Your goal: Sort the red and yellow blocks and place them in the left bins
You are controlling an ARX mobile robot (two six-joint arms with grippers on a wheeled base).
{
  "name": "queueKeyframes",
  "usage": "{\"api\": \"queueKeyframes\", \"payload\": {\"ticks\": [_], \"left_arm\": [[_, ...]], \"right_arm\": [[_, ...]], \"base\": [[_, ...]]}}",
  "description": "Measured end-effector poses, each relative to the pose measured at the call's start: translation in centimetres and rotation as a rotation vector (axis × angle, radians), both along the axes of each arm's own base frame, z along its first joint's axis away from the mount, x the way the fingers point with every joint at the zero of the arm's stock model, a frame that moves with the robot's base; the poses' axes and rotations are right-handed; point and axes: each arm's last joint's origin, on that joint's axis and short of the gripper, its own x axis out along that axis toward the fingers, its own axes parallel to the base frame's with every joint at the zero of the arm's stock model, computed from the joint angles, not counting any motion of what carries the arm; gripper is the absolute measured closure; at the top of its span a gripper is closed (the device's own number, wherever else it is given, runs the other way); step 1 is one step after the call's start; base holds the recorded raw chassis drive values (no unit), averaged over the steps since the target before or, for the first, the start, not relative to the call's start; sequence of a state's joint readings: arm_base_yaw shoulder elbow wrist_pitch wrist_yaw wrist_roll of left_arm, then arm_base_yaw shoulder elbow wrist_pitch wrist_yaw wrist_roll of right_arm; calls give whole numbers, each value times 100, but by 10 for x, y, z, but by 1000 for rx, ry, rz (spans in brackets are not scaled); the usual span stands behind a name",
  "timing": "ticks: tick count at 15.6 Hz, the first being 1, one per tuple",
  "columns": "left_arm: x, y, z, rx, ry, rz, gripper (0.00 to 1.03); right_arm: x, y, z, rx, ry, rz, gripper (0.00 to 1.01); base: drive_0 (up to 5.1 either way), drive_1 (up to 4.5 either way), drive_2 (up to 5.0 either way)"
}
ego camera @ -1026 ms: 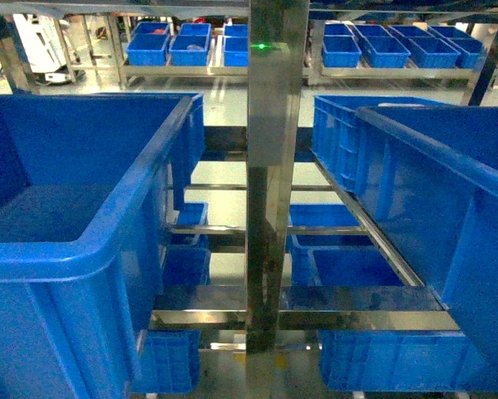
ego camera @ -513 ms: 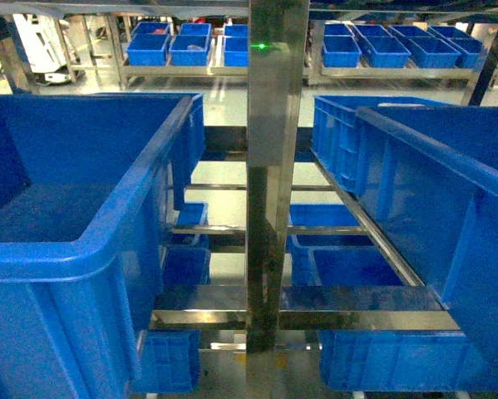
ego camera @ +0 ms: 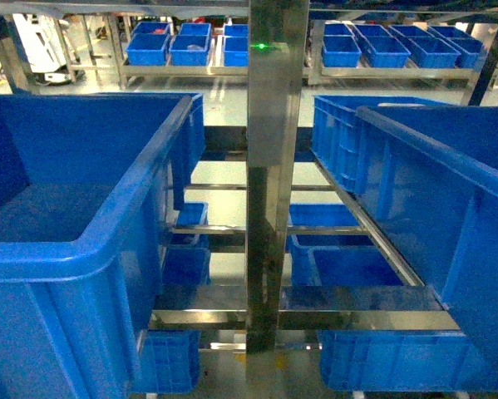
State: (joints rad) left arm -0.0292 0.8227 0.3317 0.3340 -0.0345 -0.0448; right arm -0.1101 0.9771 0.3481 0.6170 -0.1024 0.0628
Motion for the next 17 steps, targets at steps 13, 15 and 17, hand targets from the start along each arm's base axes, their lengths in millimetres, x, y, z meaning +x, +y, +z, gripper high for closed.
{"api": "queueKeyframes", "payload": {"ticks": [13, 15, 17], "left_arm": [[0, 0, 0, 0, 0, 0, 81], [0, 0, 0, 0, -1, 0, 81], [0, 0, 0, 0, -1, 1, 81]], "right_arm": [[113, -18, -18, 85, 392, 137, 74], [122, -21, -35, 66, 449, 130, 74], [137, -32, -49, 73, 498, 93, 74]], "base": [[0, 0, 0], [0, 0, 0], [0, 0, 0]]}}
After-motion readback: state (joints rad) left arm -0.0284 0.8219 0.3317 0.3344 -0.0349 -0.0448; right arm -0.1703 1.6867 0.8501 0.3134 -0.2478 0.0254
